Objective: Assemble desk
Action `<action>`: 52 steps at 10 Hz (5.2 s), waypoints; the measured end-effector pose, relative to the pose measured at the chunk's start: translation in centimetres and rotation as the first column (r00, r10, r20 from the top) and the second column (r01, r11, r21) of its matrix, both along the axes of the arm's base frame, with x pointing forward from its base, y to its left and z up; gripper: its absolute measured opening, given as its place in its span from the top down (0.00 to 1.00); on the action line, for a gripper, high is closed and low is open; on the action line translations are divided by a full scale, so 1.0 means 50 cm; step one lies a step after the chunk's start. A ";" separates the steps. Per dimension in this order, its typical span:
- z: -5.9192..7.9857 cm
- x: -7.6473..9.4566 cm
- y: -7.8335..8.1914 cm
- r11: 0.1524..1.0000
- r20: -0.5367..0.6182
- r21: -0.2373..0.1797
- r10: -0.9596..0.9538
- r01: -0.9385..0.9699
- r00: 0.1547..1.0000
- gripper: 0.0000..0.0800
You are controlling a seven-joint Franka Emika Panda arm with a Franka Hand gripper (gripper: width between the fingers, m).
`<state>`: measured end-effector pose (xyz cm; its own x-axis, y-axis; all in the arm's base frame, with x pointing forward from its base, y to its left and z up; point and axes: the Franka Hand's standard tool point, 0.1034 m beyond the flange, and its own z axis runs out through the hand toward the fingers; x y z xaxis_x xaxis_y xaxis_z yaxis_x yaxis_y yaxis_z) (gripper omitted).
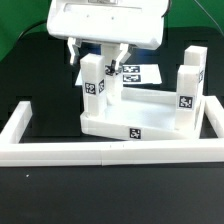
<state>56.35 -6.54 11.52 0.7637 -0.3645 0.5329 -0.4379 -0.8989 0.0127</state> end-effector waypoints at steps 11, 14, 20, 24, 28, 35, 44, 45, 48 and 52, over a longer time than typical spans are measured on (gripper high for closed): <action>0.008 -0.001 -0.011 0.999 -0.048 0.040 -0.009 0.011 0.999 0.19; 0.027 0.001 -0.022 0.995 -0.103 0.095 0.002 0.008 0.995 0.19; 0.016 0.018 -0.035 0.989 -0.167 0.145 0.020 0.005 0.986 0.19; 0.013 0.014 -0.031 0.987 -0.184 0.159 0.016 0.013 0.983 0.19; 0.049 0.008 -0.006 0.933 -0.332 0.351 0.043 0.081 0.942 0.19; 0.034 0.007 -0.009 0.933 -0.344 0.348 0.035 0.093 0.938 0.34; 0.027 0.024 -0.003 0.665 -0.376 0.413 -0.497 0.622 0.782 0.64; 0.026 0.030 0.008 0.529 -0.396 0.443 -0.609 0.724 0.687 0.64; 0.030 0.045 0.007 0.245 -0.417 0.543 -0.752 0.803 0.511 0.62; 0.018 0.049 0.012 0.575 -0.338 0.492 -0.566 0.654 0.752 0.22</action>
Offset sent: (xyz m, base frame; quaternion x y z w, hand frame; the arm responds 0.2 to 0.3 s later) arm 0.0000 0.0000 0.0000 0.0000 -0.0650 0.0000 0.9979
